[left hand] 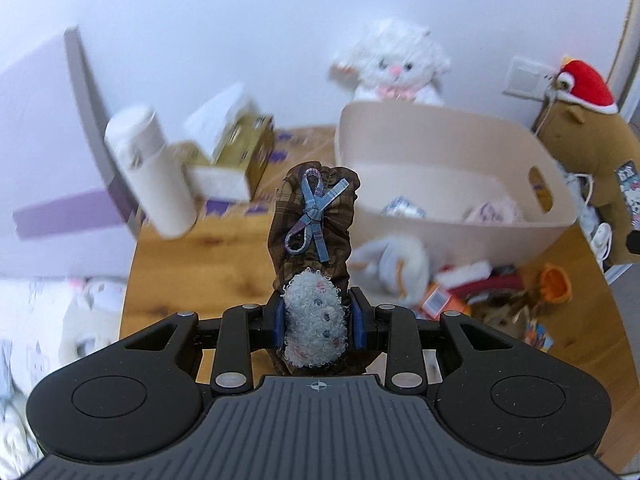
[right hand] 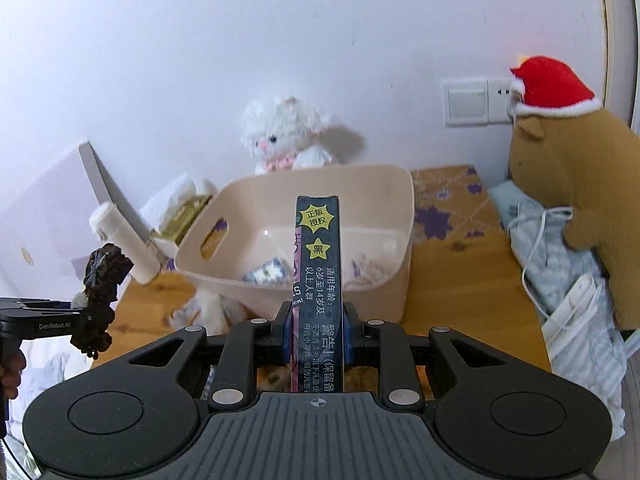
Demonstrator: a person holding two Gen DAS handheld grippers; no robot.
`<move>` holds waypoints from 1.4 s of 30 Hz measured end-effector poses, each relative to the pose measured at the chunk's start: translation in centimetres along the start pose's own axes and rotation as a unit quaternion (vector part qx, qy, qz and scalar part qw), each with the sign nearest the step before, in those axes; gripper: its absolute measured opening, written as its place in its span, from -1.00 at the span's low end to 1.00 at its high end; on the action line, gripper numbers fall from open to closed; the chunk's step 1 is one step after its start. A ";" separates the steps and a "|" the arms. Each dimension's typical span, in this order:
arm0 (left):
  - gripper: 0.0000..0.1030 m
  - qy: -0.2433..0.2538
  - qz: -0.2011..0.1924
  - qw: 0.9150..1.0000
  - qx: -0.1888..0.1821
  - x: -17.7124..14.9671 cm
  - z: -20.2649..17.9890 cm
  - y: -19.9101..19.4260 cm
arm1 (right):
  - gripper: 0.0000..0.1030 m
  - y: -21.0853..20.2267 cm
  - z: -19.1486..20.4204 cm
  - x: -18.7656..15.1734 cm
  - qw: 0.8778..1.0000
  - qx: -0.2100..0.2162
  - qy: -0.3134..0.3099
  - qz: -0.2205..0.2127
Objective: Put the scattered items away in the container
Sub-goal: 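Carry the brown plush and snack box into the basket and release both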
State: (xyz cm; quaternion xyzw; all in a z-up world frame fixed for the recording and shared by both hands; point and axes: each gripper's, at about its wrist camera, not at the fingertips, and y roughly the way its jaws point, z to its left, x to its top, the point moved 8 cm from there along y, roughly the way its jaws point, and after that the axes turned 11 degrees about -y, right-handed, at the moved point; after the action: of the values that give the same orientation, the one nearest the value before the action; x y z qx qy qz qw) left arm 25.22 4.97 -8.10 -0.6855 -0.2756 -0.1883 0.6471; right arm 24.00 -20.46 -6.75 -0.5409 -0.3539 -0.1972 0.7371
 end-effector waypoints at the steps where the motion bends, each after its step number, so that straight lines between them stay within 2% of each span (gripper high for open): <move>1: -0.39 0.010 -0.007 1.000 -0.001 0.6 -0.5 -0.1 | -0.57 0.0 -0.1 0.3 1.000 -0.001 -0.001 -0.004; 9: -0.39 0.045 -0.039 0.998 -0.017 5.1 -3.8 -0.1 | -0.57 1.3 -0.9 3.3 0.999 -0.006 -0.018 -0.028; 15: -0.39 0.065 -0.044 0.997 -0.028 7.3 -6.6 1.1 | -0.57 3.1 -1.1 6.3 0.998 -0.016 -0.046 -0.035; 17: -0.39 0.070 -0.043 0.996 -0.029 7.7 -7.5 1.9 | -0.57 4.0 -1.2 7.1 0.999 -0.006 -0.033 -0.032; 19: -0.39 0.077 -0.040 0.996 -0.028 8.1 -8.5 3.0 | -0.57 5.3 -1.3 7.8 0.999 0.003 -0.030 -0.022; 22: -0.39 0.101 -0.031 0.994 -0.020 8.2 -9.8 5.5 | -0.57 7.4 -1.3 8.2 0.999 -0.008 -0.049 -0.005; 29: -0.39 0.119 -0.009 0.993 -0.008 8.6 -11.2 9.6 | -0.58 12.1 -2.9 8.3 0.997 -0.032 -0.058 0.033; 33: -0.39 0.113 0.015 0.994 0.001 8.4 -11.3 11.9 | -0.58 14.2 -3.4 8.5 0.996 -0.042 -0.062 0.045; 42: -0.37 0.120 0.042 0.992 0.020 7.4 -11.0 15.1 | -0.57 17.8 -3.8 7.3 0.993 -0.058 -0.067 0.081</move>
State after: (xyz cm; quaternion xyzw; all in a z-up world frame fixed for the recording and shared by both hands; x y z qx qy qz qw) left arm 41.47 -5.09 -14.41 -0.6559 -0.1704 -0.2364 0.6963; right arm 42.05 -17.39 -13.75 -0.6220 -0.3456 -0.1204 0.6922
